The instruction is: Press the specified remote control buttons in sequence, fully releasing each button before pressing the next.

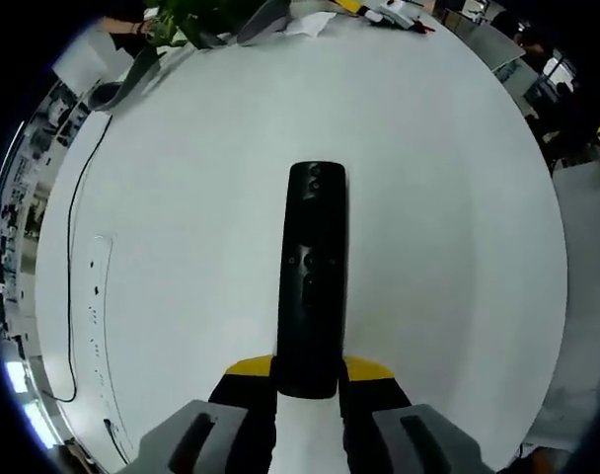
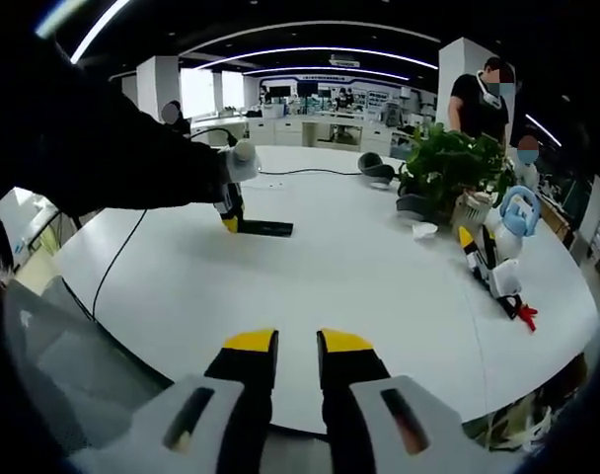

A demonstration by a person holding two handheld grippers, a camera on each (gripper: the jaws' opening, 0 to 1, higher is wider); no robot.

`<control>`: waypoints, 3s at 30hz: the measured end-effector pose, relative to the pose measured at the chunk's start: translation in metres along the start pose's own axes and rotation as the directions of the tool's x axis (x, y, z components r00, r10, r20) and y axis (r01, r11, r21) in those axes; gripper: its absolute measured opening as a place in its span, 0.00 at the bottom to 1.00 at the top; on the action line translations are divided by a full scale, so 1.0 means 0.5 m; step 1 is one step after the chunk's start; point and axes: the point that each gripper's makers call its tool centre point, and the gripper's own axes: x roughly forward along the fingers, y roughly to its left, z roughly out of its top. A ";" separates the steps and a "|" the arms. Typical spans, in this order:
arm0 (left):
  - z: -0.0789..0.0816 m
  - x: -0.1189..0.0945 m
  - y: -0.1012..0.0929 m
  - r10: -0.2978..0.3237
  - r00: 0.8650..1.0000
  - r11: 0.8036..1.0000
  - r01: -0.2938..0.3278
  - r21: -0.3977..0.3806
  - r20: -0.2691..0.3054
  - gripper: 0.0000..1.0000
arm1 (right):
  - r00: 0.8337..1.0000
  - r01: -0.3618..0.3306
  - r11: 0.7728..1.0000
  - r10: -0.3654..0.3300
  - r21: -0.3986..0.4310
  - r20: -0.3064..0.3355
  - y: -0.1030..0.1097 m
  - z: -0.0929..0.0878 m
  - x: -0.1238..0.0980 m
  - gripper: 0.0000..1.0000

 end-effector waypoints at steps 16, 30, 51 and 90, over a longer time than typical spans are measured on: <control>-0.010 -0.002 -0.095 0.002 0.999 0.999 -0.001 -0.034 0.042 0.23 | 1.000 -0.016 1.000 0.016 0.004 0.012 0.005 0.003 0.002 0.16; -0.011 -0.007 -0.194 0.013 0.995 0.997 -0.005 -0.082 0.103 0.23 | 0.998 -0.062 0.998 0.063 -0.018 0.008 0.027 0.002 0.002 0.13; -0.001 -0.011 -0.310 0.020 0.989 0.994 -0.003 -0.112 0.148 0.24 | 0.999 -0.051 0.999 0.051 -0.005 0.003 0.021 -0.001 0.000 0.11; -0.002 -0.015 -0.463 0.056 0.963 0.986 -0.012 -0.167 0.262 0.24 | 0.978 -0.206 0.969 0.206 0.134 0.013 0.023 0.014 0.013 0.00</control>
